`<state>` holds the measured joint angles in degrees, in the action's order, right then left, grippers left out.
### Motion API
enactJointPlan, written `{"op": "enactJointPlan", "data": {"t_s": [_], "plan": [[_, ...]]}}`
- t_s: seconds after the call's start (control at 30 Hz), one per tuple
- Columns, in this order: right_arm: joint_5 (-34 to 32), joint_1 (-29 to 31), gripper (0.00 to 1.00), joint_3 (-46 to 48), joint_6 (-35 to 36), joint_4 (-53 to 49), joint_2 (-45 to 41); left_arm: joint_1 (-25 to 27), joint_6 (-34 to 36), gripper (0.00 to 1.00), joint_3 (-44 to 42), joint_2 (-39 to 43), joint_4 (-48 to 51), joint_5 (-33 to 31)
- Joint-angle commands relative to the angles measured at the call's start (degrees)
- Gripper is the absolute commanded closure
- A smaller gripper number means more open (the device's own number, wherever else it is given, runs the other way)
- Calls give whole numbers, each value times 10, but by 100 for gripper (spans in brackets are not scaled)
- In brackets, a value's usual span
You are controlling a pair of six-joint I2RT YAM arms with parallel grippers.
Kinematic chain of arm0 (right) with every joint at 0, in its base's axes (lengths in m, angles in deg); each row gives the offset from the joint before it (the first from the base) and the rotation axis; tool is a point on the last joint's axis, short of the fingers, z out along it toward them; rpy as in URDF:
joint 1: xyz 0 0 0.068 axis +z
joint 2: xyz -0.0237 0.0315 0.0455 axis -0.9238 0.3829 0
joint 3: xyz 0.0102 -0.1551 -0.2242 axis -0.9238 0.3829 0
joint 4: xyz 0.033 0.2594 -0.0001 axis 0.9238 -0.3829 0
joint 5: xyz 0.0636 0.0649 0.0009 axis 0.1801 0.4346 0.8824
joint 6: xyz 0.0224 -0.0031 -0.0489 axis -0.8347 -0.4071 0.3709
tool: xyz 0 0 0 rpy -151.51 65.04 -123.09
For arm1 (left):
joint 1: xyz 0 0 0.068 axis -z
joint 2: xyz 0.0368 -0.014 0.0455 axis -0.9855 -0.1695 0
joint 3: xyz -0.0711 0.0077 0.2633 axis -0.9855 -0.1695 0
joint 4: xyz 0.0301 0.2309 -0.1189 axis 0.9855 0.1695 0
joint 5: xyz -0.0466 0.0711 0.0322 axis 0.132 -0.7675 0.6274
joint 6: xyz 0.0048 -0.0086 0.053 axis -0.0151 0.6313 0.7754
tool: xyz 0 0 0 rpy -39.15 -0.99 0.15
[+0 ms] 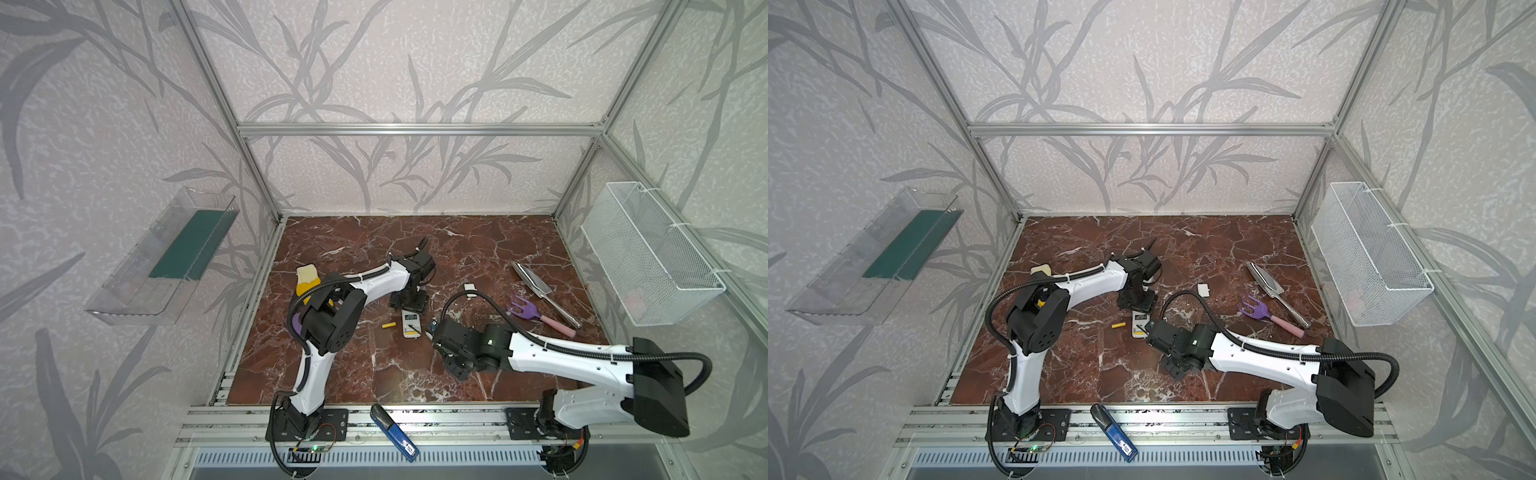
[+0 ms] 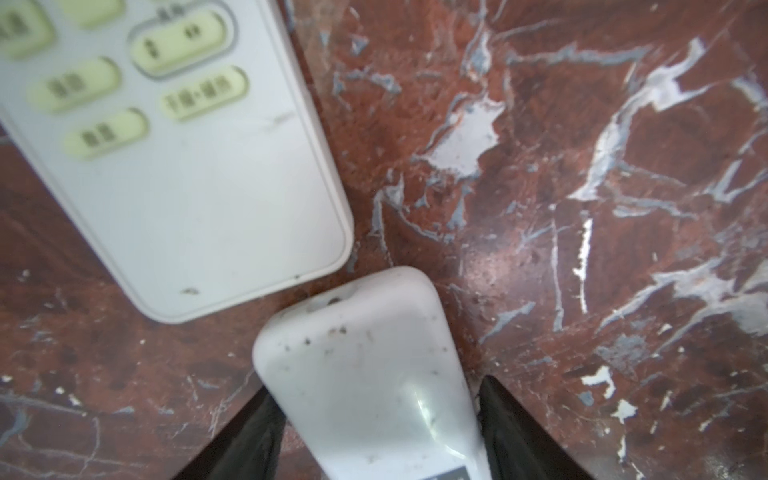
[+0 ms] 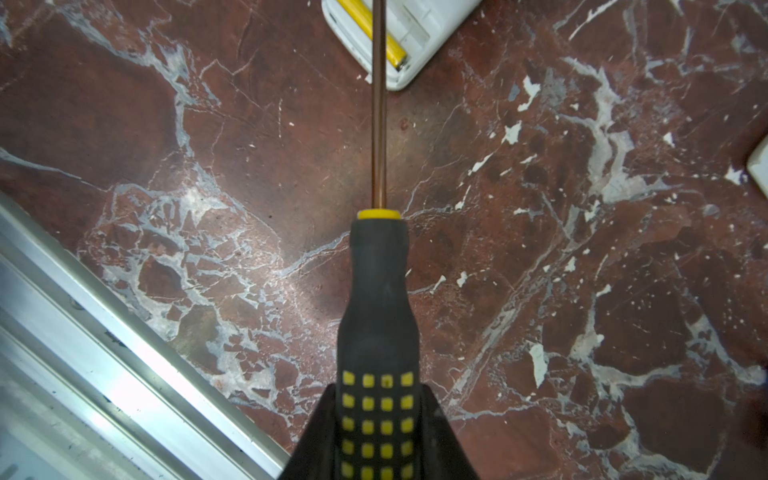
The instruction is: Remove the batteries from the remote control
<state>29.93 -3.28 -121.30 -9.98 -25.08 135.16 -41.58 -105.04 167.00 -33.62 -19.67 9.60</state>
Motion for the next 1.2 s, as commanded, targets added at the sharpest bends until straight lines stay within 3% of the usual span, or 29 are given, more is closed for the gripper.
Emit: {"op": "enactJointPlan", "data": {"t_s": [0.0,0.47,1.17], "plan": [[21,5,100,0,-5,16,12,-1,-5,21,-11,21,20,-7],[63,9,100,-18,-52,48,77,-2,13,20,29,29,39,-17],[-6,-11,100,-6,-84,-13,37,-2,22,19,21,29,37,-23]]}}
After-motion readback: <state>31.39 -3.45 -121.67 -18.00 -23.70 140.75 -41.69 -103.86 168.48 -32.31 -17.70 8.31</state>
